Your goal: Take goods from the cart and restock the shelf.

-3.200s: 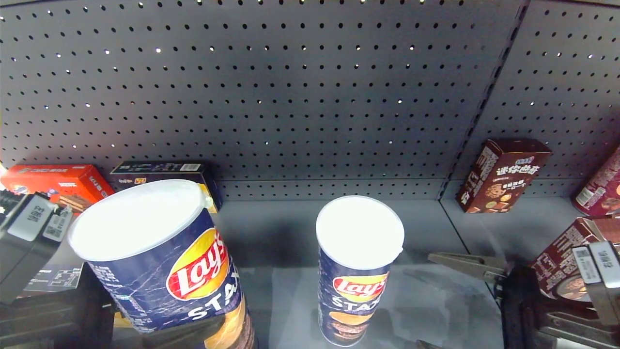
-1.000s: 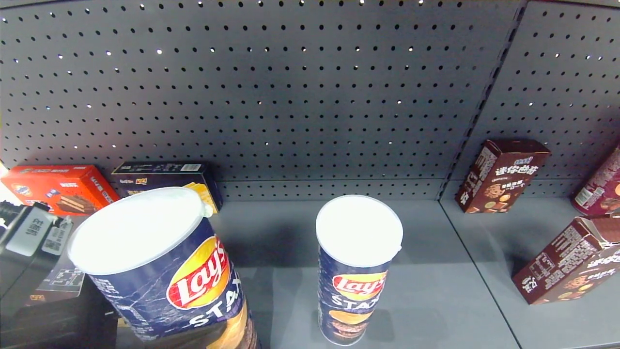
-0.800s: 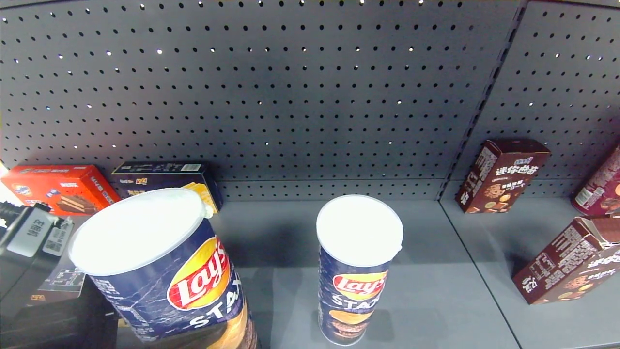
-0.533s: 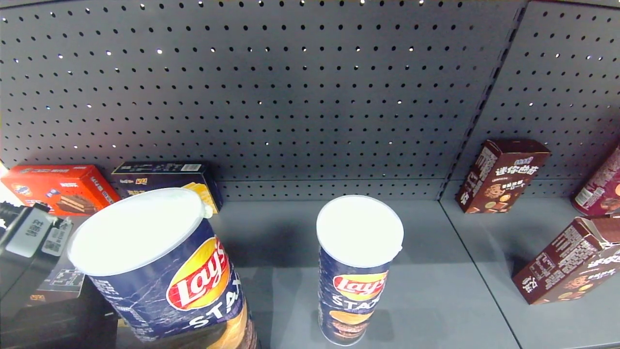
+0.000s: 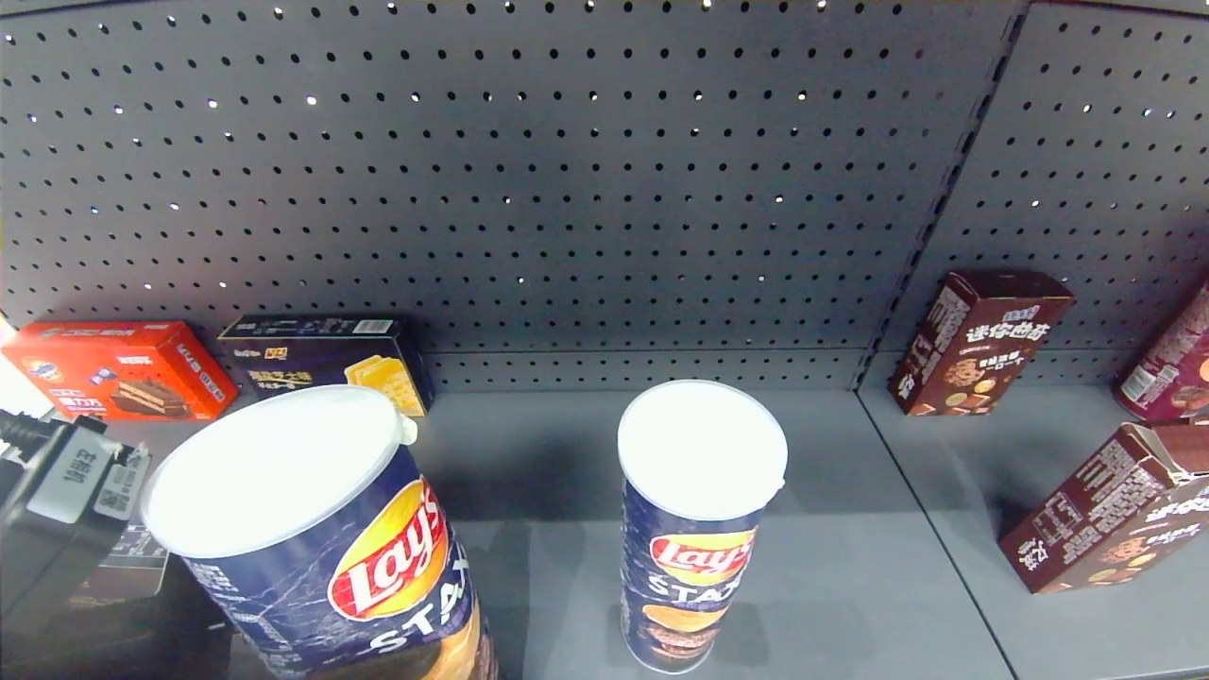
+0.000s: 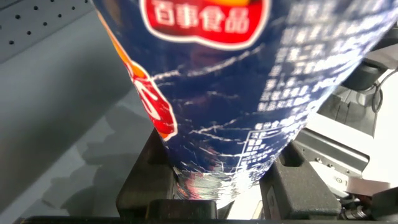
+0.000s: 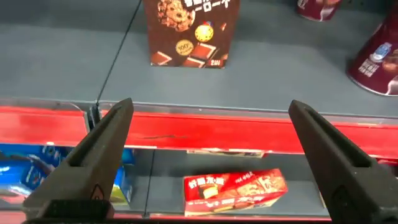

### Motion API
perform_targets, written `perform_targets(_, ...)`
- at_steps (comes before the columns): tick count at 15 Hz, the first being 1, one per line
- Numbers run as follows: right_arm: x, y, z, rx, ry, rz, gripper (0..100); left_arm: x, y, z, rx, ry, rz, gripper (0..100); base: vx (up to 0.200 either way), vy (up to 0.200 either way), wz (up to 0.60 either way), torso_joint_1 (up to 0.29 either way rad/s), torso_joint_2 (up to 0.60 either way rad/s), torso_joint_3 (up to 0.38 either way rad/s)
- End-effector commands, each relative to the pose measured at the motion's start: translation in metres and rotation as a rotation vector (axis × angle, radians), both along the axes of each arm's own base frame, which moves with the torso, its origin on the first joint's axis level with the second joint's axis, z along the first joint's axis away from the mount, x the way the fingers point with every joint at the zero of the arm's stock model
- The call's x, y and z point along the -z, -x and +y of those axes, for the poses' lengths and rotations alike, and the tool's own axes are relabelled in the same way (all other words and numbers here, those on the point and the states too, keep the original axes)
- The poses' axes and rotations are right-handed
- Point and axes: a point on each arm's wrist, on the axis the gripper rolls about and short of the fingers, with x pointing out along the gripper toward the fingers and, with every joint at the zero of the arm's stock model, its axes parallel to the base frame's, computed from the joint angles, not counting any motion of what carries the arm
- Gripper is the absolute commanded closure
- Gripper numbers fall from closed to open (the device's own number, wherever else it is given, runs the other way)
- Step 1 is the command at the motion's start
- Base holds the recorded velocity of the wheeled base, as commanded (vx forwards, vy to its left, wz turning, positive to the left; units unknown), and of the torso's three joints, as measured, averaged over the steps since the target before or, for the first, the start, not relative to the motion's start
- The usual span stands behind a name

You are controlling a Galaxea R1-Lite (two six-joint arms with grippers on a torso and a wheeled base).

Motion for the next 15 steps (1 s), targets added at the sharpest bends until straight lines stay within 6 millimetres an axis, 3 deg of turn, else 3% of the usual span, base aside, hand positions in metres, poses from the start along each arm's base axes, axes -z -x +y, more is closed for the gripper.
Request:
perform_targets(1,0.0004,0.0015,0.0000,-0.003,-0.019,-0.017,0,-0.0004,-0.0003,-0.0002,0.001,0.006,-0.008,100,0.000,0.000,0.00,0.000,0.00,0.000)
perform_targets(9,0.0006,0.0015,0.0000,-0.003,-0.056,-0.016,0,-0.0022,-0.0005,-0.0006,0.002,0.014,-0.021,100,0.000,0.000,0.00,0.000,0.00,0.000)
perform_targets(15,0.0017,0.0010,-0.0022,0.094,-0.122,-0.024,0,-0.0031,-0.0008,-0.0028,0.014,0.014,-0.021,100,0.000,0.000,0.00,0.000,0.00,0.000)
